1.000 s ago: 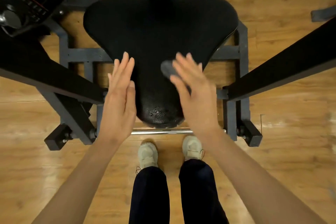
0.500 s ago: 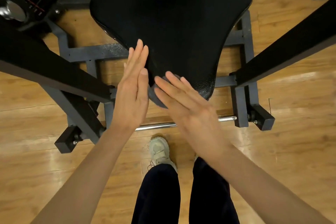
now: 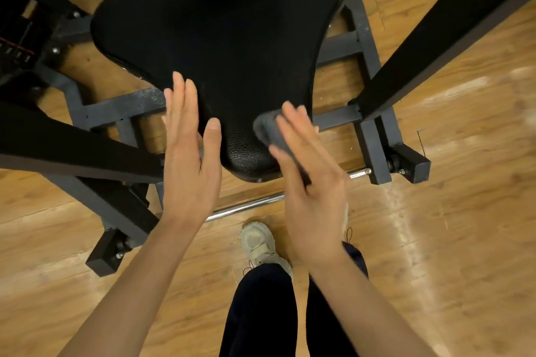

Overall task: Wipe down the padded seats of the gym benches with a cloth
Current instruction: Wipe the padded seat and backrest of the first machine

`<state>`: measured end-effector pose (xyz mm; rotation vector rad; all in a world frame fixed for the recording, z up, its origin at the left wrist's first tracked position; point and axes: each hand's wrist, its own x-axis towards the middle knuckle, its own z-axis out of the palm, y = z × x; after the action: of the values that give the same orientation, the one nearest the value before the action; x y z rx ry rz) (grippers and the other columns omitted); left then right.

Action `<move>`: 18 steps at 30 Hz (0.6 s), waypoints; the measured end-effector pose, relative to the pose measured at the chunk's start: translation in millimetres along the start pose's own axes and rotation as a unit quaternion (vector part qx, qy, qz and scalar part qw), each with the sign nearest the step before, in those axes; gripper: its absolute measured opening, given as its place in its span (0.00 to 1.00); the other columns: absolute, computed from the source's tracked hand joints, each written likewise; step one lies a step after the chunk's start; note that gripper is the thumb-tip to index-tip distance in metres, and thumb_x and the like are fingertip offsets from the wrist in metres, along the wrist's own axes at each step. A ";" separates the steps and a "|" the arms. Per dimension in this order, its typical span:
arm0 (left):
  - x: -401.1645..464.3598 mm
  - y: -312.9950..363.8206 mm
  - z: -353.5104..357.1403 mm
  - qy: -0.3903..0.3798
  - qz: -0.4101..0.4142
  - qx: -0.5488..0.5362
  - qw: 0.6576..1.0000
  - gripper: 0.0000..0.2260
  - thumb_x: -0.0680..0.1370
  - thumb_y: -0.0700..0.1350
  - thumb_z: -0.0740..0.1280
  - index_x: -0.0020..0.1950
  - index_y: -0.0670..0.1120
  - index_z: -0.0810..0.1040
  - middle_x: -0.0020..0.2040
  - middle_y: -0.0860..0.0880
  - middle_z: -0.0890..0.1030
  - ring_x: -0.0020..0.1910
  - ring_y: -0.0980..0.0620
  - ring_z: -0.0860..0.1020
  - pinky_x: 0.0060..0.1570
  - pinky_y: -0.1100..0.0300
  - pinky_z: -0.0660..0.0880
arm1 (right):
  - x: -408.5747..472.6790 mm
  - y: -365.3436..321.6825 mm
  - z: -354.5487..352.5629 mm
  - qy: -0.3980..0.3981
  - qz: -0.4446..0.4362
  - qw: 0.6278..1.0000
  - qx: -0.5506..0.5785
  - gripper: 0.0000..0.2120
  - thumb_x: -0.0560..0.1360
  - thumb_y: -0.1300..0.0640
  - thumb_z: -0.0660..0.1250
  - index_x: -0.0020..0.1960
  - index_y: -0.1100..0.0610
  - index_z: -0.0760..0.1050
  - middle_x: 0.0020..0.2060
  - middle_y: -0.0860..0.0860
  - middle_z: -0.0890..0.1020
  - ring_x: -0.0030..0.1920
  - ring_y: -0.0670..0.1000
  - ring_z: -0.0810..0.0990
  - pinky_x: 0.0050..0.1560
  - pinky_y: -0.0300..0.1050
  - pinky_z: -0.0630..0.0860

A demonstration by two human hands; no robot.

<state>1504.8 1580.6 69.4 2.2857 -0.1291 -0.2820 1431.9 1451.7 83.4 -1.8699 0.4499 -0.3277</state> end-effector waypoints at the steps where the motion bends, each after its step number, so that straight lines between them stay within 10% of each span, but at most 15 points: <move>1: 0.1 1.7 1.3 -0.001 -0.004 0.008 1.000 0.26 0.86 0.53 0.51 0.82 0.47 0.48 0.83 0.54 0.46 0.80 0.58 0.42 0.75 0.71 0.41 | 1.7 -8.0 9.1 0.059 0.060 0.995 0.049 0.18 0.78 0.65 0.65 0.68 0.61 0.73 0.69 0.52 0.75 0.73 0.46 0.67 0.73 0.52 0.66; 7: 6.1 21.6 0.8 -0.012 0.034 0.065 0.997 0.24 0.87 0.49 0.53 0.82 0.48 0.51 0.83 0.54 0.47 0.80 0.58 0.41 0.79 0.55 0.40 | 9.3 -25.9 -0.2 0.130 0.202 0.941 0.237 0.17 0.78 0.61 0.66 0.67 0.54 0.75 0.65 0.44 0.78 0.67 0.38 0.73 0.67 0.38 0.72; 18: 80.8 83.8 30.3 -0.097 0.096 0.135 0.981 0.24 0.85 0.50 0.54 0.81 0.52 0.53 0.82 0.58 0.48 0.79 0.63 0.41 0.78 0.61 0.38 | 70.8 8.8 -23.8 0.146 0.236 0.922 0.271 0.17 0.78 0.59 0.67 0.66 0.52 0.76 0.64 0.43 0.79 0.66 0.38 0.74 0.68 0.42 0.72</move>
<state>1575.6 1488.0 99.3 2.4870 -0.5145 -0.4064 1483.1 1396.6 83.4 -1.1299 0.8946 -0.3584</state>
